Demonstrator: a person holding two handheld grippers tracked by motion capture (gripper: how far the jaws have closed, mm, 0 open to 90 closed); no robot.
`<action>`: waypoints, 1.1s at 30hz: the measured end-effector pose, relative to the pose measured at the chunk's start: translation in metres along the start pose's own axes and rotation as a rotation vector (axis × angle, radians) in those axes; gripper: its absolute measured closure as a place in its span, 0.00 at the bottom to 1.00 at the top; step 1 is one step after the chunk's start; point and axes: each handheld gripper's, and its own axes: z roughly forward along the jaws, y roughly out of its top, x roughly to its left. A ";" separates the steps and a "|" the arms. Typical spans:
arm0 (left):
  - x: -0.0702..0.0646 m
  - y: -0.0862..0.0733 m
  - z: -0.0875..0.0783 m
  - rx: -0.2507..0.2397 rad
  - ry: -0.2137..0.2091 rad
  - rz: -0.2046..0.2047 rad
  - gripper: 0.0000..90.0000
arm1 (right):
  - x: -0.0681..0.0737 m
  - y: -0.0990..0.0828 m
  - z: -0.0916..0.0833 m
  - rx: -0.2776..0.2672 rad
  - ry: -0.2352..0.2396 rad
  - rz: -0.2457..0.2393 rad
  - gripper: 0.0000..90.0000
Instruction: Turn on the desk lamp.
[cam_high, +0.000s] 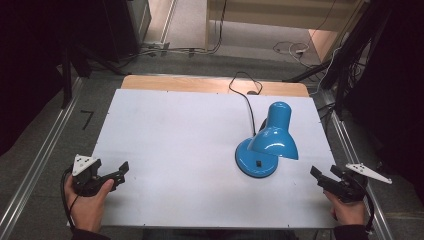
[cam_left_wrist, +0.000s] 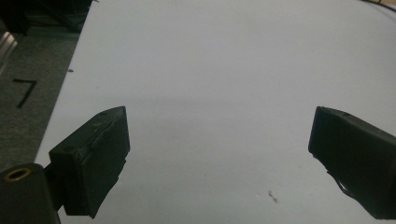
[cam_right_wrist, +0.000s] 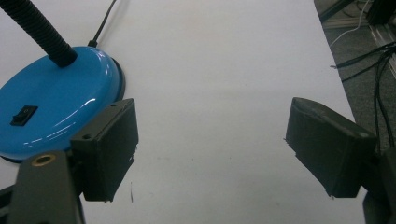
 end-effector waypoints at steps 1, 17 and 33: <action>0.000 -0.001 -0.001 -0.003 -0.011 -0.013 0.06 | 0.000 0.000 0.000 0.000 -0.001 0.002 0.17; -0.020 -0.001 -0.001 -0.012 -0.046 0.074 0.07 | 0.010 0.000 0.008 0.028 0.019 -0.038 0.17; -0.020 -0.003 0.002 -0.002 -0.031 0.096 0.07 | 0.020 0.000 0.012 0.041 0.041 -0.064 0.18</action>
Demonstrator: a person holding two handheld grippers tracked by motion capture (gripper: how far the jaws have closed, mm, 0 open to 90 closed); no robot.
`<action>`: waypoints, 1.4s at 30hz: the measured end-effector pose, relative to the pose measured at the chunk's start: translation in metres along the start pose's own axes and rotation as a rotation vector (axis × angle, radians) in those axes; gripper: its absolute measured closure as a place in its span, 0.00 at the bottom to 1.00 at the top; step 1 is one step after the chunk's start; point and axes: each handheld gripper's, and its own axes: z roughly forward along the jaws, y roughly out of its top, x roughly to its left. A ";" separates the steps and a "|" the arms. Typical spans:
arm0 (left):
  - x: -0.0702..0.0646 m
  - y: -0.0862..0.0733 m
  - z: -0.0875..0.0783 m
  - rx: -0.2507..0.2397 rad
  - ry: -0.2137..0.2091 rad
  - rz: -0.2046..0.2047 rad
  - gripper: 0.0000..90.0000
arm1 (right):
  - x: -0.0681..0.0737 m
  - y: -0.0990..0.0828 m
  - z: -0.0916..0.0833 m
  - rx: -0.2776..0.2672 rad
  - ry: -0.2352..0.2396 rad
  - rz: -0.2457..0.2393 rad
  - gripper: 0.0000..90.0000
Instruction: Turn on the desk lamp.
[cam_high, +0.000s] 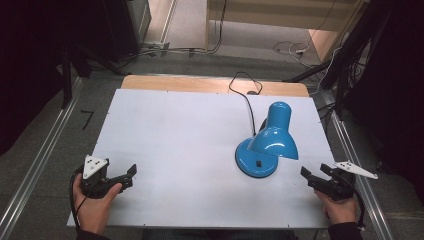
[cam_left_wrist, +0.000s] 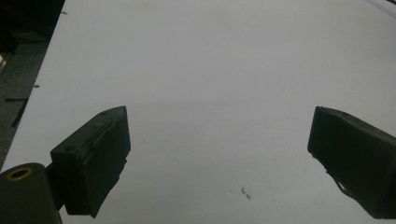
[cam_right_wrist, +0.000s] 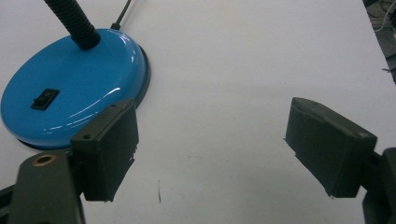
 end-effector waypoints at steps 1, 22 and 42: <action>0.000 0.000 0.000 0.000 0.003 0.001 0.07 | 0.000 0.000 0.000 0.000 0.000 -0.002 0.18; -0.001 0.000 -0.001 -0.017 0.005 0.012 0.07 | 0.011 0.001 0.004 0.010 0.023 -0.022 0.19; -0.002 0.001 -0.001 -0.022 0.010 0.020 0.07 | 0.020 0.003 0.009 0.014 0.043 -0.043 0.21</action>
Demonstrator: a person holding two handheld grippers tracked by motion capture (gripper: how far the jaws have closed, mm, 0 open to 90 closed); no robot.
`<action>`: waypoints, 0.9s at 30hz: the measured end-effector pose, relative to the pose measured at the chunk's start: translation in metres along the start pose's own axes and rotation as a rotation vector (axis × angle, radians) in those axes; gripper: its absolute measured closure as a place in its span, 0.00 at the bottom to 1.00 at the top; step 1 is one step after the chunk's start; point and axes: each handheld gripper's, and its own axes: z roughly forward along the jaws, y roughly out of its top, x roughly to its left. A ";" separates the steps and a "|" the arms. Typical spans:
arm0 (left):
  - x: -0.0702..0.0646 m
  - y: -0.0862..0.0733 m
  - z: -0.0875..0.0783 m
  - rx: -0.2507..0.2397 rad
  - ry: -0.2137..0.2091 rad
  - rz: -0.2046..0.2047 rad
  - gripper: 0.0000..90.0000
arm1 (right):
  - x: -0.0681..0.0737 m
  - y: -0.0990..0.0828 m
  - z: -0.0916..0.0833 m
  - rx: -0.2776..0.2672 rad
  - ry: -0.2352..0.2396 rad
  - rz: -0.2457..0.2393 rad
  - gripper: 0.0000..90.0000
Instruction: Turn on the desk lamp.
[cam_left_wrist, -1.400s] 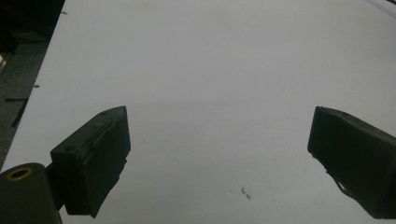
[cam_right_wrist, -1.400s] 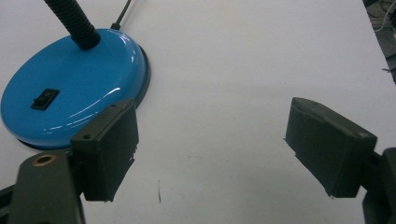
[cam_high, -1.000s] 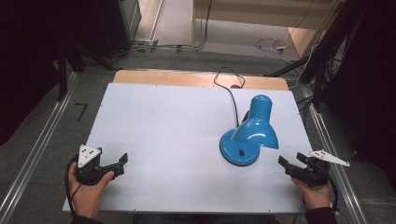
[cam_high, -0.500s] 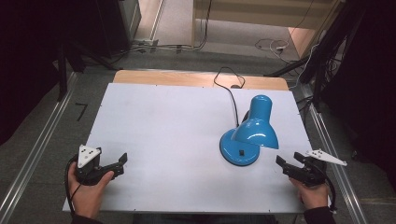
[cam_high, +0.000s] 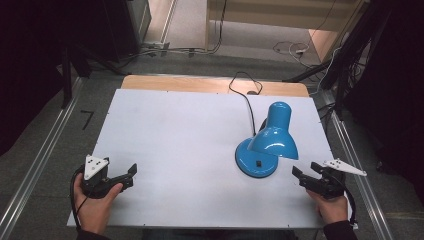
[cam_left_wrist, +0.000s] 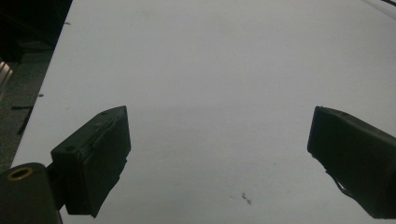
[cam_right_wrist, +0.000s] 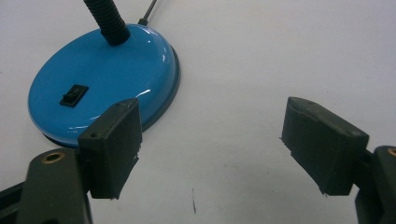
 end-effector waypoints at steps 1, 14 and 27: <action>0.000 0.000 0.000 -0.001 -0.003 -0.002 0.07 | 0.001 0.000 0.001 -0.002 0.000 0.000 0.21; 0.000 0.000 0.002 -0.001 -0.019 0.001 0.07 | 0.014 0.005 0.012 0.010 0.029 -0.032 0.22; 0.002 0.000 0.001 -0.006 -0.016 -0.003 0.07 | 0.023 0.007 0.018 0.013 0.046 -0.051 0.23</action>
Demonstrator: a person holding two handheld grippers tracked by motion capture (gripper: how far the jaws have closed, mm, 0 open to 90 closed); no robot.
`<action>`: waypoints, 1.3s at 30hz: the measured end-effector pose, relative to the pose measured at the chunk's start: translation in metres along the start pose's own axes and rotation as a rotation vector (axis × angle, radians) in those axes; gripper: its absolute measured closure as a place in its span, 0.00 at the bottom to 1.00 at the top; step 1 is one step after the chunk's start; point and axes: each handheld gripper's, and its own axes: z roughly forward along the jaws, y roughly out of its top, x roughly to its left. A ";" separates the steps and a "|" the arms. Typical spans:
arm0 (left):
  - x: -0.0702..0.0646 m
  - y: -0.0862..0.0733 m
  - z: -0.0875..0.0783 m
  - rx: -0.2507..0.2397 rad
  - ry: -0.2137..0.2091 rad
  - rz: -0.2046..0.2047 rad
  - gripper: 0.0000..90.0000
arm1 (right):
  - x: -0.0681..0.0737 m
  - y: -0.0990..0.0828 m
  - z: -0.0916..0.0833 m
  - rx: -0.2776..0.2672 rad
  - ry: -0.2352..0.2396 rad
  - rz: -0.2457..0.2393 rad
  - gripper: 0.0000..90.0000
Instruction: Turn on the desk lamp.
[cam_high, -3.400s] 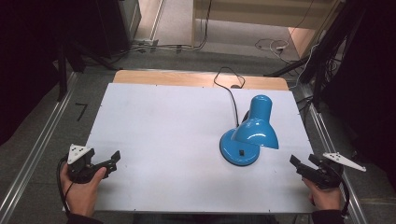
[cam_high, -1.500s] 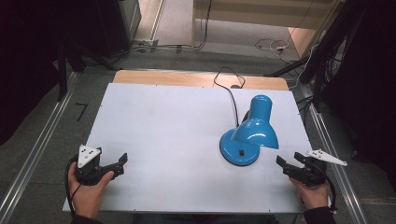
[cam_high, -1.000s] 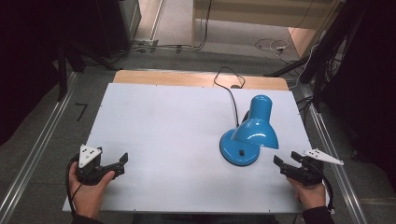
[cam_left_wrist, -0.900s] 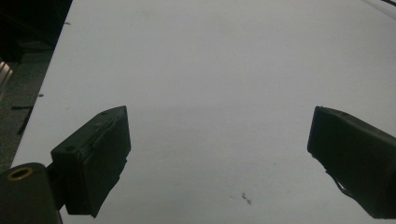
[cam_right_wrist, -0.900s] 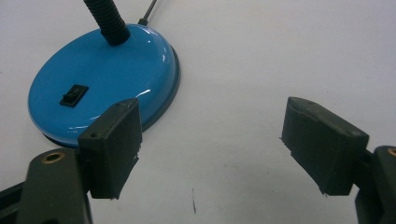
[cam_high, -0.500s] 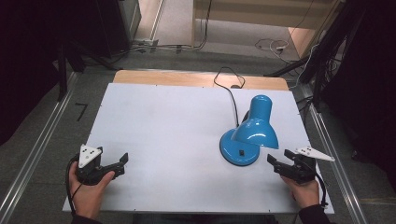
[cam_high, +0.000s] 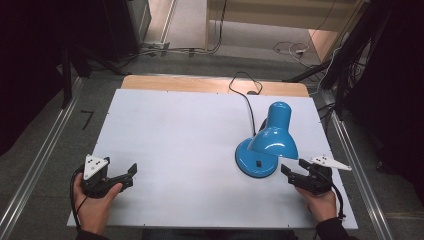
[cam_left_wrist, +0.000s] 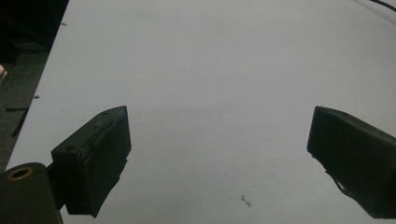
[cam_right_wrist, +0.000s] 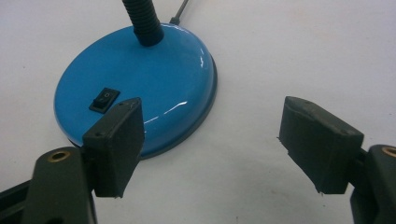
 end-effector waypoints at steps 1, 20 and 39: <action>0.000 0.000 0.000 0.001 0.002 0.000 0.07 | 0.001 0.000 0.001 0.000 0.002 -0.001 0.24; 0.000 0.000 0.001 0.005 0.003 0.004 0.07 | 0.011 0.004 0.008 -0.010 0.033 -0.034 0.35; 0.000 0.000 0.001 0.007 0.004 0.005 0.08 | 0.028 0.009 0.022 -0.026 0.078 -0.062 0.57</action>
